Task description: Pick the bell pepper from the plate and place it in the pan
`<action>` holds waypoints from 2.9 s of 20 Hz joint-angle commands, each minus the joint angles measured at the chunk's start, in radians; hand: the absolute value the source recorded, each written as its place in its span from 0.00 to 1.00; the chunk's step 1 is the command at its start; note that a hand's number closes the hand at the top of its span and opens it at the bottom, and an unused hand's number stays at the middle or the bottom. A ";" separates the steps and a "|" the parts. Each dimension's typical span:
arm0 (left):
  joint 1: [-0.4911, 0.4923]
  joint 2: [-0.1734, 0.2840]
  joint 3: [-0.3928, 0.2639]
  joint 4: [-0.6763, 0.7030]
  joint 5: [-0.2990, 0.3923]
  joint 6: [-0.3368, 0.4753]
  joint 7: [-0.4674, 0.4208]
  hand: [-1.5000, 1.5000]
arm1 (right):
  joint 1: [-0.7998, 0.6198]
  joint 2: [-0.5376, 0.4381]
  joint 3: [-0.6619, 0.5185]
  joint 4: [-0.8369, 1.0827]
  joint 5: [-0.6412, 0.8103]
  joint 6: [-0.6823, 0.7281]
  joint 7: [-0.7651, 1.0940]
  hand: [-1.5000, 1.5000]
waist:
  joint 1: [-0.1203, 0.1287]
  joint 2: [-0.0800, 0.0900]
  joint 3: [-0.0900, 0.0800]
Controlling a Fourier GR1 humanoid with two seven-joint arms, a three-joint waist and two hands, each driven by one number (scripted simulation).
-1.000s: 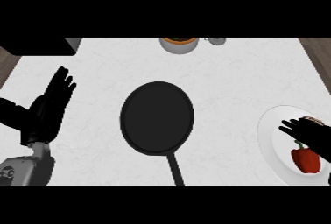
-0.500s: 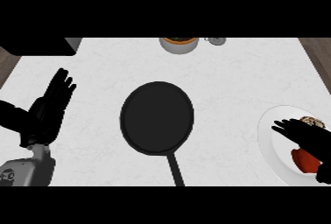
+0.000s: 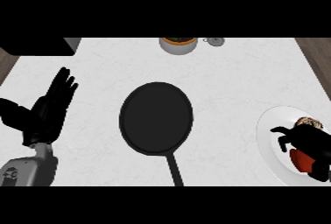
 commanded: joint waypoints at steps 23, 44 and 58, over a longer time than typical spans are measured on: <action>-0.007 -0.015 0.000 0.030 -0.016 -0.019 0.014 0.50 | -0.052 0.585 0.357 -0.463 0.121 -0.101 0.600 1.00 | 0.016 -0.032 0.005; -0.022 -0.025 -0.019 0.021 -0.025 -0.028 0.015 0.50 | -0.607 0.589 0.816 -0.531 -0.108 -0.104 1.858 1.00 | 0.058 0.006 0.010; -0.013 -0.069 -0.029 0.005 -0.061 0.011 0.006 0.50 | -0.629 0.589 0.623 -0.061 -0.245 -0.523 1.427 1.00 | 0.018 0.011 0.012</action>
